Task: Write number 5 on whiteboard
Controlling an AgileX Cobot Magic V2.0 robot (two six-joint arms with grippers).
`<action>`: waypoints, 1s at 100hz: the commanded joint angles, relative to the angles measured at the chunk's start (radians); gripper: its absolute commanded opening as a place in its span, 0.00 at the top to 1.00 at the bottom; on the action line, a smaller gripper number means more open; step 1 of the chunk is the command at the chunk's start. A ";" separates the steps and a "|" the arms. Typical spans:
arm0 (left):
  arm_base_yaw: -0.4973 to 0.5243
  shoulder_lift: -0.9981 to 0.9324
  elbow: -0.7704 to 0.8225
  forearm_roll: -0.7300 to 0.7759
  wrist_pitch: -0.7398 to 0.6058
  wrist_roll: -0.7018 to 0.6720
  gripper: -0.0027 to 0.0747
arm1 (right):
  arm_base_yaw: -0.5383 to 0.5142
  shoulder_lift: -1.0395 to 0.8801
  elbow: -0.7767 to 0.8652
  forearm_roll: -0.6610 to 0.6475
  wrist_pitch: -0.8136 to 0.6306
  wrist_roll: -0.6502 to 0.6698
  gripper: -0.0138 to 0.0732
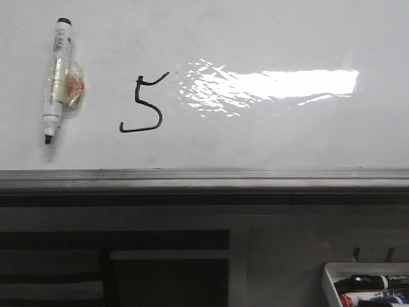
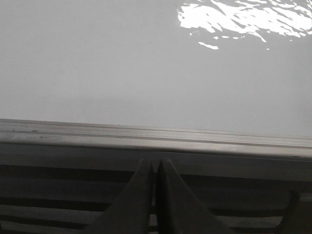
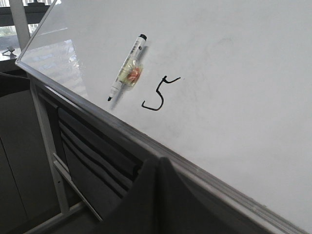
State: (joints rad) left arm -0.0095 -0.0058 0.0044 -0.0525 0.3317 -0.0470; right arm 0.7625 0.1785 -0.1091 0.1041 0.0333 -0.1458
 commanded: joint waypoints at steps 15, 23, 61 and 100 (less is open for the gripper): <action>0.000 -0.027 0.018 -0.010 -0.057 -0.002 0.99 | -0.007 0.010 -0.026 -0.012 -0.080 -0.011 0.91; 0.000 -0.027 0.018 -0.010 -0.057 -0.002 0.99 | -0.007 0.010 -0.026 -0.012 -0.080 -0.011 0.91; 0.000 -0.027 0.018 -0.010 -0.057 -0.002 0.99 | -0.095 0.010 -0.024 -0.021 -0.086 -0.011 0.91; 0.000 -0.027 0.018 -0.010 -0.057 -0.002 0.99 | -0.648 -0.003 0.002 -0.065 -0.064 -0.011 0.91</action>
State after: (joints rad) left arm -0.0095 -0.0058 0.0044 -0.0525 0.3328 -0.0470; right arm 0.2107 0.1769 -0.0962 0.0862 0.0310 -0.1458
